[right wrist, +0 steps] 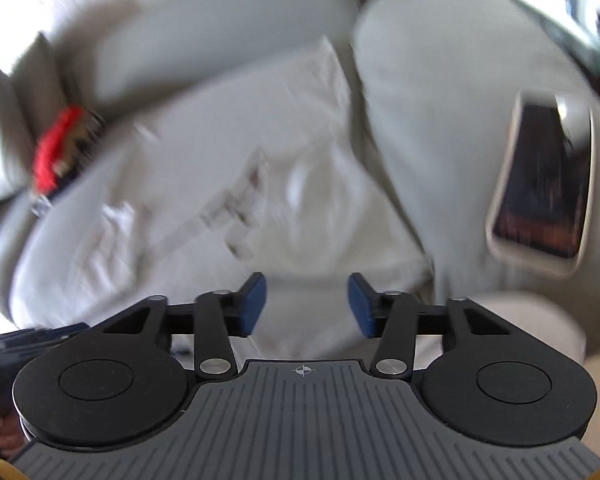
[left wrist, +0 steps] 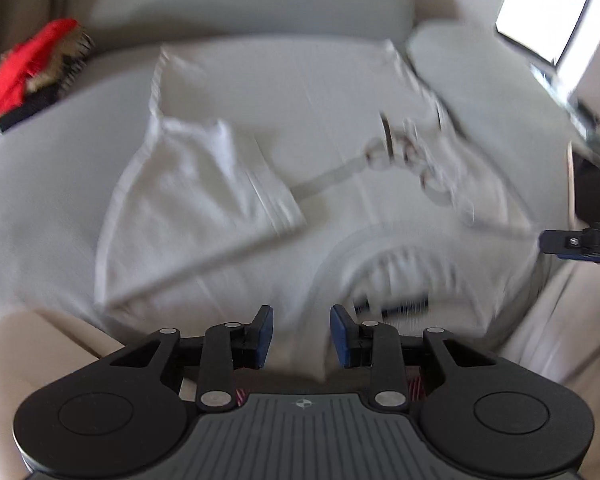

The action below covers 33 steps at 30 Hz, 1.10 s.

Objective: Fold clothes
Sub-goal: 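Move both open tools to the hem edge of the folded shirt, then close the right tool on the hem edge while the left tool closes beside it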

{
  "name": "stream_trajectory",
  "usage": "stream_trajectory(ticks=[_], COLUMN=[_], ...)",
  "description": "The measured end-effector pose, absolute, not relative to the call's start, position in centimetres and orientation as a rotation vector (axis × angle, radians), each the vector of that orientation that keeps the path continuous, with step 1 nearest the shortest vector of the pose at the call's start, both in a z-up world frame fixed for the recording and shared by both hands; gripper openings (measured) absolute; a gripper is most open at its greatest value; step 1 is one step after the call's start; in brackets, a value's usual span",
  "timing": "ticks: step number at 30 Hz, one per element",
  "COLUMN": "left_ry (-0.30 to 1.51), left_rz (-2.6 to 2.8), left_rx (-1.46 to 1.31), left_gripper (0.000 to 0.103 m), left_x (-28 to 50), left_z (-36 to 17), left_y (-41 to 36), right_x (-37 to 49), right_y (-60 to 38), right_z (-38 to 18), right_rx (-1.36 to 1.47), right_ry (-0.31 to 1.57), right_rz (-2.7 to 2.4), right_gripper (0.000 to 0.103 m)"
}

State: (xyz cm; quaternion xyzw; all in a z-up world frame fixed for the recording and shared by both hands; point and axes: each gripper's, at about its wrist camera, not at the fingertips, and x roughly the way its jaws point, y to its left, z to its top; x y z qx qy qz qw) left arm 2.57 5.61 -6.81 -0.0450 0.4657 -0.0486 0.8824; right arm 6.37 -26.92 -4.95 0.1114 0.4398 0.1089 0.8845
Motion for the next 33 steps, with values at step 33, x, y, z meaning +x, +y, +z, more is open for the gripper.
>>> stream_trajectory(ticks=[33], left_ry=[0.846], left_rz=[-0.019], left_rx=[-0.366], left_gripper=[0.042], left_x=[36.4], left_z=[-1.3], left_y=[19.9], right_x=[52.9], right_y=[-26.1], right_z=[-10.7], right_rx=[0.366], right_ry=[0.999], right_rz=[0.109], right_gripper=[0.044])
